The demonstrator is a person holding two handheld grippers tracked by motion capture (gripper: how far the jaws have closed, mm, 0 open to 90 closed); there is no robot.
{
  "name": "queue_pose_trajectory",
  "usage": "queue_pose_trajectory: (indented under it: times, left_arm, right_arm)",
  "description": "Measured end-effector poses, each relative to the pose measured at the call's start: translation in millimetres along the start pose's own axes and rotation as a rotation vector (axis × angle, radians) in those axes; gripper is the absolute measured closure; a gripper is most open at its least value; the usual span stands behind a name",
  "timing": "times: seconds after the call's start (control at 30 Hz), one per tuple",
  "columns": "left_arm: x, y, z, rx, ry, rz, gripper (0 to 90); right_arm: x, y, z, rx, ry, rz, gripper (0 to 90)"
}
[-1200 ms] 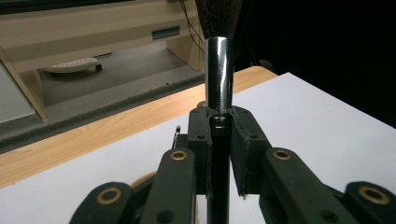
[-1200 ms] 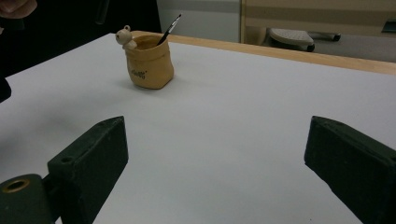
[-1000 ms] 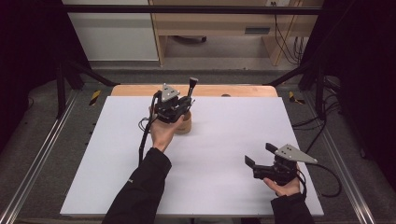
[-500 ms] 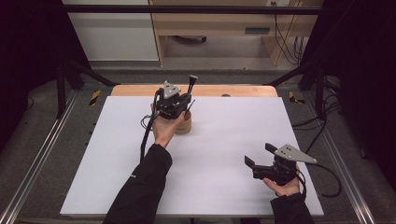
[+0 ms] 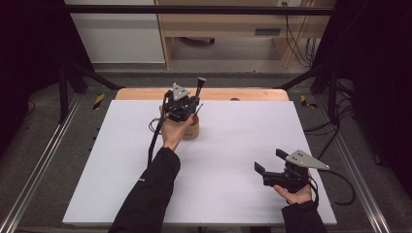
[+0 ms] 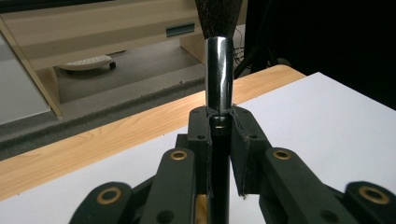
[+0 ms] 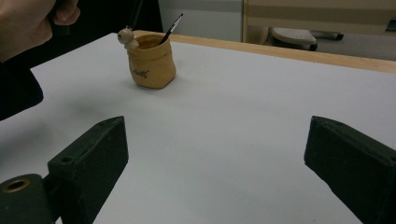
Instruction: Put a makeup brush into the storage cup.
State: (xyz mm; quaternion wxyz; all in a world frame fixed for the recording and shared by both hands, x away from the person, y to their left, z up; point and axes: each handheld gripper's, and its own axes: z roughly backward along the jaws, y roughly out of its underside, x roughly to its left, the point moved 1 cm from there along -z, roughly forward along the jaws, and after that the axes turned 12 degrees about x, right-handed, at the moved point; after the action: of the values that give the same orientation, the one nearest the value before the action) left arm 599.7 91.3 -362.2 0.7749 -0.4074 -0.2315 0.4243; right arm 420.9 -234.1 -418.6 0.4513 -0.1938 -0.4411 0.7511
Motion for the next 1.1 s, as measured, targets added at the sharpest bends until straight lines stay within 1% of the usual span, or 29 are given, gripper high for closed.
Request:
queue_pose_trajectory:
  times: [0.17,0.3,0.4,0.43,0.5,0.63,0.7,0.73,0.77,0.9,0.97,1.03,1.07,1.1]
  left_arm:
    - [2.3,1.5,-7.4,0.010,-0.012,0.006,78.7]
    - [4.2,2.4,-10.4,0.014,-0.026,0.002,78.6]
    - [5.5,3.1,-13.0,0.018,-0.025,0.003,78.6]
    - [5.5,3.3,-14.2,0.014,-0.022,0.012,78.6]
    - [5.2,3.9,-15.7,0.015,-0.025,0.014,78.6]
    - [6.7,5.7,-18.1,0.032,-0.036,0.007,78.7]
    - [6.6,6.1,-18.9,0.033,-0.038,0.002,78.6]
    - [5.8,6.3,-19.5,0.030,-0.037,0.009,78.6]
    - [5.7,6.4,-19.7,0.030,-0.038,0.007,78.6]
    - [5.2,8.5,-20.4,0.039,-0.046,-0.011,78.6]
    - [5.1,9.7,-21.5,0.039,-0.045,-0.001,78.6]
    - [5.5,11.3,-22.6,0.040,-0.048,0.000,78.7]
    - [6.1,12.1,-23.0,0.042,-0.049,-0.007,78.6]
    - [5.7,12.9,-23.8,0.043,-0.048,-0.002,78.6]
  right_arm:
    - [-0.2,0.0,0.2,0.001,-0.002,0.000,6.8]
    - [-0.1,0.0,0.2,0.000,-0.006,-0.002,6.8]
    - [0.0,0.1,-0.3,-0.001,-0.006,-0.001,6.8]
    - [0.1,0.1,-0.4,-0.001,-0.008,0.001,6.8]
    - [0.3,0.1,-0.7,-0.001,-0.008,-0.001,6.8]
    - [0.2,0.0,-0.5,-0.002,-0.010,-0.001,6.8]
    - [0.1,0.0,-0.4,-0.001,-0.010,-0.003,6.8]
    - [0.1,0.0,-0.5,-0.002,-0.010,-0.001,6.8]
    - [0.2,0.0,-0.4,-0.002,-0.009,-0.001,6.8]
    - [-0.1,-0.1,0.3,-0.005,-0.011,-0.003,6.8]
    - [0.1,-0.2,0.4,-0.005,-0.010,-0.003,6.8]
    - [0.8,-0.3,0.1,-0.001,-0.011,-0.003,6.8]
    - [0.7,-0.2,-0.1,-0.001,-0.010,-0.002,6.8]
    - [0.6,-0.2,-0.2,-0.001,-0.010,-0.002,6.8]
